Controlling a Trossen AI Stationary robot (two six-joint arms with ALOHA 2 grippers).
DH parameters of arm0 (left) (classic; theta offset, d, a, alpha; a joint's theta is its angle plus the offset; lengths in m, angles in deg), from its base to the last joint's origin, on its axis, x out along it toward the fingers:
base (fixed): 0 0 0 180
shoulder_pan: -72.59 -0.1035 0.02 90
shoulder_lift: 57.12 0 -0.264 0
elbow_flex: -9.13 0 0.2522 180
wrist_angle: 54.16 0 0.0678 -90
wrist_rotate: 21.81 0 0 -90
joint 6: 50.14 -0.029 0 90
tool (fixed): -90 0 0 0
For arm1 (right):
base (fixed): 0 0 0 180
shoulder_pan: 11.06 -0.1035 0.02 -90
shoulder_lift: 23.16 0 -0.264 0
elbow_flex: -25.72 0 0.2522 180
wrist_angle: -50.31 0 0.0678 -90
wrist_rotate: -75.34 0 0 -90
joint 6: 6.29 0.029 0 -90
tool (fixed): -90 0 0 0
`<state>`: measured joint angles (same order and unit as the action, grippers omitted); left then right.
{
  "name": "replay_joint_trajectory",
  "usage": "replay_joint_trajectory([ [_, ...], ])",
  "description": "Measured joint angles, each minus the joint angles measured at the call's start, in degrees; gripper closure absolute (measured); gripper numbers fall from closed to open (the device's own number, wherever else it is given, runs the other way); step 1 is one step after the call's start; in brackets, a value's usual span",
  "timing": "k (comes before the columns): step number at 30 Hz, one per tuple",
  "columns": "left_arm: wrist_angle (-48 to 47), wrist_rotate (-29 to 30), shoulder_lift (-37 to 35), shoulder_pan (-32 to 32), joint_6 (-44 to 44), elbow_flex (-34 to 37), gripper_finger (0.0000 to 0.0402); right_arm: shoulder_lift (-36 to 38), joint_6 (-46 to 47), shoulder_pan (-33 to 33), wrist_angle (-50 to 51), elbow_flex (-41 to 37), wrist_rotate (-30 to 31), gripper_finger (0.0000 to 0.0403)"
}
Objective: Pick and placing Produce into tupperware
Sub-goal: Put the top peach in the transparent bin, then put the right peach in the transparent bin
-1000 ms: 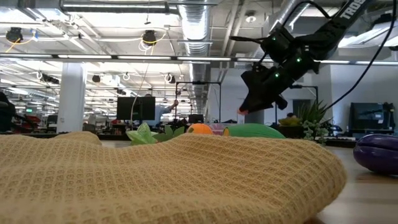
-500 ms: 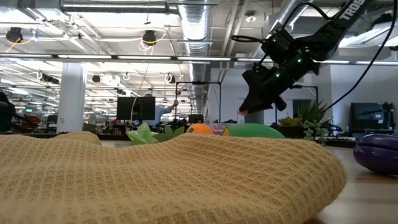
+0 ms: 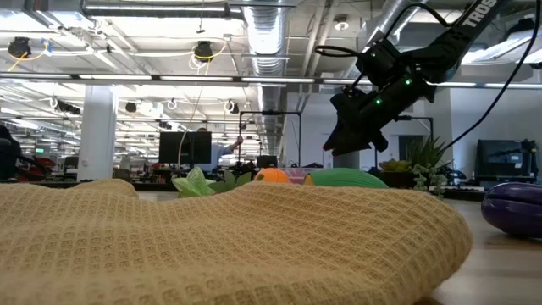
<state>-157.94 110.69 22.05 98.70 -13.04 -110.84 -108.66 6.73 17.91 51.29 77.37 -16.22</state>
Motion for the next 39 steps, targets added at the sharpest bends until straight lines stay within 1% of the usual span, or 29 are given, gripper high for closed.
replay_joint_trajectory([
  [7, 0.0, 0.0, 0.0, 0.0, 0.1, 0.0, 0.0086, 0.0, 0.0, -0.2, 0.0, 0.0, -0.5, 0.0186],
  [9, 0.0, 0.0, 0.0, 0.0, 0.1, 0.0, 0.0086, 0.0, 0.0, -0.4, 0.0, 0.0, -2.6, 0.0184],
  [16, 0.0, 0.5, 0.0, 0.0, -0.5, 0.0, 0.0086, 0.0, 0.0, -3.6, 1.0, 0.0, -14.0, 0.0189],
  [20, 0.0, 2.0, 0.0, 0.0, -0.6, 0.9, 0.0086, 0.0, 0.1, -6.5, 1.8, 0.0, -17.7, 0.0194],
  [26, 0.1, 2.8, -0.2, 0.0, -0.3, 7.4, 0.0086, 0.0, 0.2, -11.2, 2.1, 0.0, -18.3, 0.0203],
  [29, 0.1, 3.1, -0.2, 0.0, 0.9, 12.1, 0.0086, 0.0, 0.5, -13.3, 2.1, 0.0, -18.3, 0.0206],
  [31, 1.1, 4.6, -0.2, 0.0, 2.0, 15.6, 0.0086, 0.0, 0.9, -14.7, 2.1, 0.0, -18.3, 0.0209],
  [35, 5.4, 8.8, -0.4, 0.0, 4.0, 22.5, 0.0086, 0.0, 4.0, -17.2, 2.8, 0.0, -18.7, 0.0211],
  [39, 11.0, 9.0, -0.9, 0.0, 2.5, 28.3, 0.0086, 0.0, 7.1, -19.6, 4.6, 0.0, -21.8, 0.0211],
])
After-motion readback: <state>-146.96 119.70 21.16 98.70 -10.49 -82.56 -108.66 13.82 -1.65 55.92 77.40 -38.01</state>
